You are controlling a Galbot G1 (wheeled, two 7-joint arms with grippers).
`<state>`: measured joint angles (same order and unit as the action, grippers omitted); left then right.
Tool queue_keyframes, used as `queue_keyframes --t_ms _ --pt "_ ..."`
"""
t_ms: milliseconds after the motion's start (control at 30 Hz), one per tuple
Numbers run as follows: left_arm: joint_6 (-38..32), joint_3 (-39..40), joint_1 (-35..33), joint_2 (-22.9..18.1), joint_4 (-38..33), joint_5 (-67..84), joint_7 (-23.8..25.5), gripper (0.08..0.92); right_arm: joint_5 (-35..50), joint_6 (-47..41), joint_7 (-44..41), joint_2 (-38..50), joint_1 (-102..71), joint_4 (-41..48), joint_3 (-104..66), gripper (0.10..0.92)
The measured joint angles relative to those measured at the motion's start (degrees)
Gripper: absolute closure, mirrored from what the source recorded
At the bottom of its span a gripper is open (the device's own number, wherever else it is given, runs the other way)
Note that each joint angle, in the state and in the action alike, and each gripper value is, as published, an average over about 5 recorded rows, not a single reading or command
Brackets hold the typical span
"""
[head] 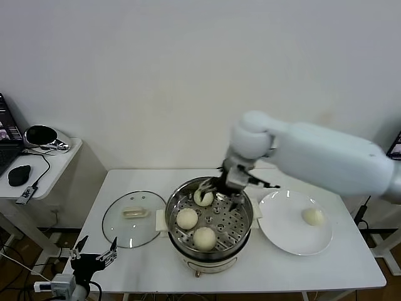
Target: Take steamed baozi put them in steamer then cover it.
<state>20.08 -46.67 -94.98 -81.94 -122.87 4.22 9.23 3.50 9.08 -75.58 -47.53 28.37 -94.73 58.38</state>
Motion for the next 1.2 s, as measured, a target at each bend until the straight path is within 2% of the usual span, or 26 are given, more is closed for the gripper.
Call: queue_keyframes --t_ms 267,500,800,1200 --pt "0.0 1.0 0.2 0.3 0.0 1.3 0.6 0.177 1.2 -14.7 0.0 10.8 -3.2 3.6 -3.5 0.203" --pt "-0.1 1.4 -0.5 0.3 -0.3 2.1 1.0 0.177 -2.5 -20.6 0.3 15.0 -11.6 8.8 -10.5 0.203" --pt "-0.2 1.8 -1.2 0.0 0.2 2.7 1.0 0.177 -10.9 -21.3 0.4 15.7 -23.9 16.0 -20.7 0.203" --pt "-0.2 1.7 -1.5 -0.2 0.9 2.5 1.1 0.177 -19.8 -15.7 1.8 12.2 -33.2 27.6 -28.8 0.203"
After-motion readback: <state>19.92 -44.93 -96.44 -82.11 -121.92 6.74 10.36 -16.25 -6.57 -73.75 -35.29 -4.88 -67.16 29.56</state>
